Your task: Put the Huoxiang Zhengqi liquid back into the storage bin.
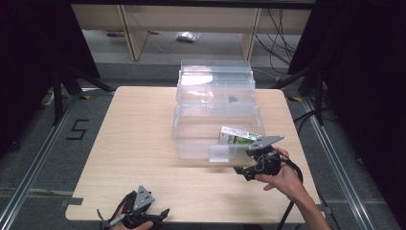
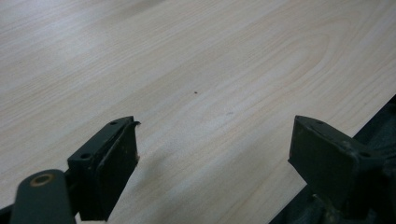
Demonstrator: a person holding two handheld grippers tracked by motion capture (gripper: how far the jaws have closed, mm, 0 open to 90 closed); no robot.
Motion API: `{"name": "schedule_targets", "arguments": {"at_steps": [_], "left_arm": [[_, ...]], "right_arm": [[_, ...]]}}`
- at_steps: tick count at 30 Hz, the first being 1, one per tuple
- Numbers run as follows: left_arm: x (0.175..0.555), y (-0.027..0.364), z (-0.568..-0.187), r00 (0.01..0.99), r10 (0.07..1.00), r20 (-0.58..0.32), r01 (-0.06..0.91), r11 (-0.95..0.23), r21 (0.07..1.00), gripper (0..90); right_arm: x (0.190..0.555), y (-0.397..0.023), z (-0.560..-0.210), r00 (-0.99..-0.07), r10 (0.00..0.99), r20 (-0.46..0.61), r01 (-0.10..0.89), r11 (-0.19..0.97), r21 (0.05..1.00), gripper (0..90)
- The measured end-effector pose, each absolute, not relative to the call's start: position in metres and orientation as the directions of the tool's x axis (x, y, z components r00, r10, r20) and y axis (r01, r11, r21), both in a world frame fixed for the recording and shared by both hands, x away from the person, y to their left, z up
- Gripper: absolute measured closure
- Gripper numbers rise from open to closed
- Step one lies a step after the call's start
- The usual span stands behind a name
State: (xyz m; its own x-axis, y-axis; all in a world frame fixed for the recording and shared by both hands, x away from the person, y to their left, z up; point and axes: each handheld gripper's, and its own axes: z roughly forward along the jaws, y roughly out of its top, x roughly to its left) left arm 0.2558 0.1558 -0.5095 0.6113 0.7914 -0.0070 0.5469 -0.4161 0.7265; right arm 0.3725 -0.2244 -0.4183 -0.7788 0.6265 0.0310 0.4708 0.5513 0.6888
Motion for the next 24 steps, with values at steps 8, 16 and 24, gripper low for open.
{"name": "schedule_targets", "arguments": {"at_steps": [8, 16, 24], "left_arm": [[0.256, 0.157, -0.508, 0.623, 0.782, -0.022, 0.554, -0.422, 0.718, 14.8], [0.256, 0.158, -0.507, 0.630, 0.776, -0.026, 0.559, -0.429, 0.710, 14.8], [0.254, 0.156, -0.507, 0.625, 0.780, -0.030, 0.554, -0.416, 0.721, 14.9]], "right_arm": [[0.365, -0.226, -0.424, -0.777, 0.627, 0.045, 0.481, 0.548, 0.685, 22.1], [0.358, -0.228, -0.434, -0.780, 0.623, 0.057, 0.481, 0.539, 0.692, 22.1], [0.349, -0.233, -0.445, -0.746, 0.659, 0.099, 0.529, 0.495, 0.689, 22.0]]}}
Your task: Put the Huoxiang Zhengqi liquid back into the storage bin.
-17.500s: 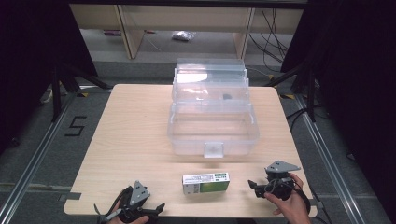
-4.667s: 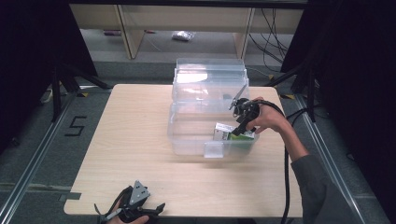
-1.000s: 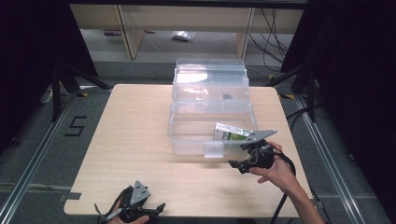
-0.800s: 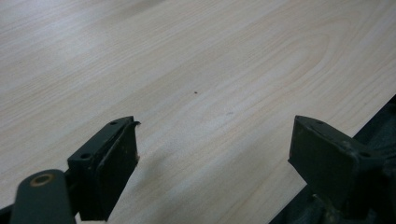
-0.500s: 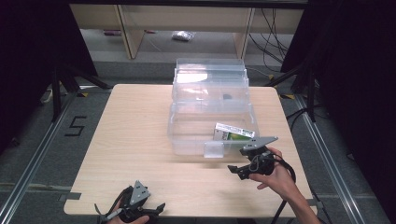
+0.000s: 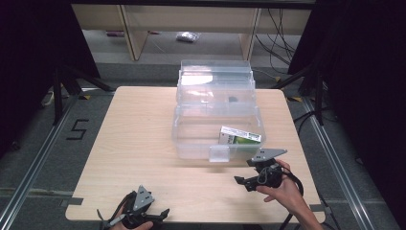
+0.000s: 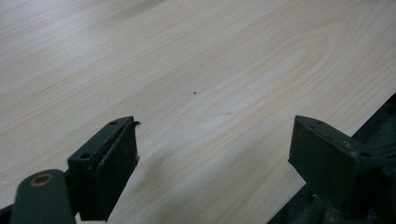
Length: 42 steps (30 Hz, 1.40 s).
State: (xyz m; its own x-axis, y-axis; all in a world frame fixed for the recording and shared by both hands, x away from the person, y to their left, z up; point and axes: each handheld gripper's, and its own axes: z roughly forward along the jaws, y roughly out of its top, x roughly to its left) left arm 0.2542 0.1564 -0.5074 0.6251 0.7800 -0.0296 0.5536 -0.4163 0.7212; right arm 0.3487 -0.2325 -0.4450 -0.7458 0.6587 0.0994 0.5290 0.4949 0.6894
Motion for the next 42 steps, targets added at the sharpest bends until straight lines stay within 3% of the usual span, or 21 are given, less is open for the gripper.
{"name": "schedule_targets", "arguments": {"at_steps": [18, 24, 42], "left_arm": [[0.254, 0.156, -0.508, 0.623, 0.782, -0.033, 0.552, -0.410, 0.726, 14.9], [0.254, 0.155, -0.508, 0.624, 0.781, -0.025, 0.552, -0.417, 0.722, 14.9], [0.253, 0.155, -0.508, 0.627, 0.778, -0.035, 0.550, -0.411, 0.727, 14.9]], "right_arm": [[0.328, -0.252, -0.460, -0.719, 0.678, 0.152, 0.563, 0.440, 0.700, 20.4], [0.324, -0.256, -0.465, -0.732, 0.668, 0.131, 0.533, 0.442, 0.722, 20.8], [0.308, -0.258, -0.482, -0.698, 0.701, 0.146, 0.581, 0.436, 0.687, 16.2]]}}
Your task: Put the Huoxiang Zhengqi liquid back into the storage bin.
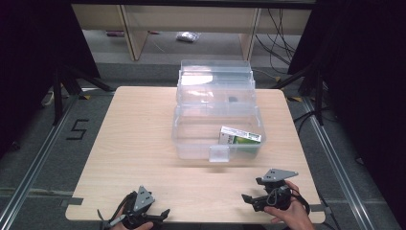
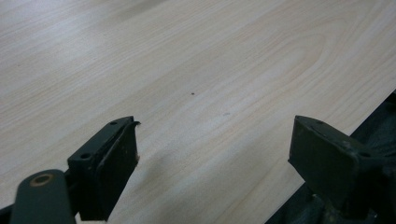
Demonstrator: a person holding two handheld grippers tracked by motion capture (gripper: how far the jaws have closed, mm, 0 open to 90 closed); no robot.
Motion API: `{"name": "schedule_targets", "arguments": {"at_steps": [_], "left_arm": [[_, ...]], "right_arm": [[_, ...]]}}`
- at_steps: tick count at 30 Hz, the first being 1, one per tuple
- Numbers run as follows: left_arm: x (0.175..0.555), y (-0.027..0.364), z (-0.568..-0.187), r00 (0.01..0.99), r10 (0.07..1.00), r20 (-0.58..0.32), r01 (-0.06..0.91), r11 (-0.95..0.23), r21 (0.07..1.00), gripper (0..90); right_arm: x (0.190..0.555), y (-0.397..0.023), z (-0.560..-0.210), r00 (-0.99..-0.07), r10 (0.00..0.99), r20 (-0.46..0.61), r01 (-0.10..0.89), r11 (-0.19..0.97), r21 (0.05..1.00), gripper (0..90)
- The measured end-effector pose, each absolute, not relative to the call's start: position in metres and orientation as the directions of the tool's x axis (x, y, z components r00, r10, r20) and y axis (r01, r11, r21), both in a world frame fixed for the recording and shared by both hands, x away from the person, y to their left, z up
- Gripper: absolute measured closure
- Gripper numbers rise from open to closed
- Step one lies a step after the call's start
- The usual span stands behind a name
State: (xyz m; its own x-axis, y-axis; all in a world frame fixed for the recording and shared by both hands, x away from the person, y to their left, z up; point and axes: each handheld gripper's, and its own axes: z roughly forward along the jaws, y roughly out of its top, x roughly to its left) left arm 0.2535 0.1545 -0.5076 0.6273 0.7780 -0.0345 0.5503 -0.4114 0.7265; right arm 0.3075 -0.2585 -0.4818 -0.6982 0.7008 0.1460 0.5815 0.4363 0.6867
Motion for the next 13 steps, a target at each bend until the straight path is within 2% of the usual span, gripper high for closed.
{"name": "schedule_targets", "arguments": {"at_steps": [13], "left_arm": [[0.2537, 0.1538, -0.5084, 0.625, 0.780, -0.040, 0.552, -0.405, 0.729, 14.9]], "right_arm": [[0.3083, -0.2588, -0.4829, -0.695, 0.705, 0.139, 0.583, 0.441, 0.682, 16.3]]}}
